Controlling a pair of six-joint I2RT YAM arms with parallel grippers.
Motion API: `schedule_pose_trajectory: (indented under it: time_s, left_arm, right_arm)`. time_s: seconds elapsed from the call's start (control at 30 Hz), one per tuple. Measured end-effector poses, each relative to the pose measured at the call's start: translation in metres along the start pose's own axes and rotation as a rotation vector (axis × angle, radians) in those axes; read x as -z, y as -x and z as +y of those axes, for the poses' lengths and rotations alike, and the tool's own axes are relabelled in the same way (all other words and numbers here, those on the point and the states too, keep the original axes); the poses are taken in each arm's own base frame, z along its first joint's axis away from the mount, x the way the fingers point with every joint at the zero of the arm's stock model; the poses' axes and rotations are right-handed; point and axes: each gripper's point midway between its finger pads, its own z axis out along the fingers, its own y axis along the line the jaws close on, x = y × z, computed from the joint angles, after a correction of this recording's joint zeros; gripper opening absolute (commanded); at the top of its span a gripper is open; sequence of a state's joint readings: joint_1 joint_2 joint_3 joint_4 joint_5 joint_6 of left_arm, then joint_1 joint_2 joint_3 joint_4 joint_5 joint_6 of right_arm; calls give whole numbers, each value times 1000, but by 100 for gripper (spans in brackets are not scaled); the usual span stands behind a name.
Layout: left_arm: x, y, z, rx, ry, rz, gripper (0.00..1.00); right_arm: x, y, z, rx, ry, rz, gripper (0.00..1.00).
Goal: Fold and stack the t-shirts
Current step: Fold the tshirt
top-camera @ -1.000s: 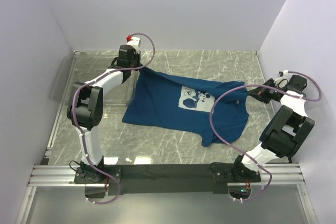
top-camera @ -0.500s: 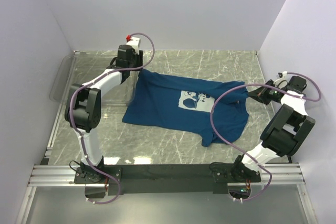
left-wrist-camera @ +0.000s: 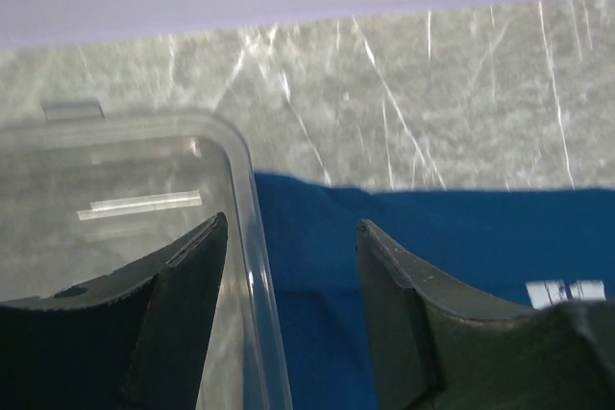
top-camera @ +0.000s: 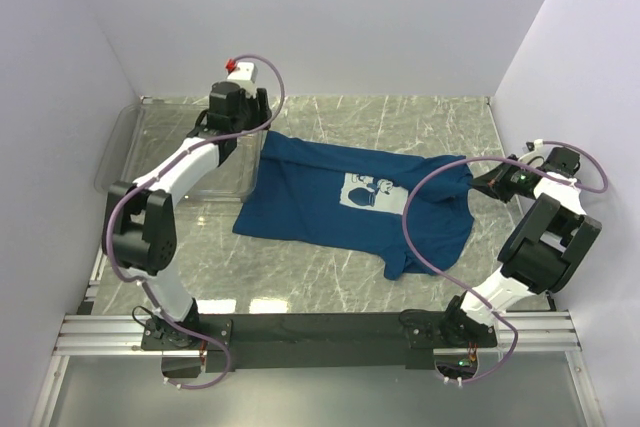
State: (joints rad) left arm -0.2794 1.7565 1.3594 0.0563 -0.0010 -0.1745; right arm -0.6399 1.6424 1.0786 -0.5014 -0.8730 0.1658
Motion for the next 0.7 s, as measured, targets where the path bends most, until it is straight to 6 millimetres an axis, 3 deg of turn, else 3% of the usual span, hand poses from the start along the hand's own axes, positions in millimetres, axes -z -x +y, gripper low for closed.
schedule_pose_trajectory:
  time_s: [0.2, 0.4, 0.6, 0.7]
  left_arm:
    - [29, -24, 1, 42, 4, 43, 64]
    - [65, -18, -2, 98, -6, 4, 65]
    - [95, -22, -4, 136, -14, -22, 66]
    - [104, -28, -3, 143, -12, -19, 67]
  right_arm:
    - [0, -5, 3, 5, 1, 15, 3]
    - [2, -10, 4, 25, -25, 28, 6]
    - [3, -19, -11, 39, -107, 57, 17]
    - [3, -24, -16, 53, -141, 77, 12]
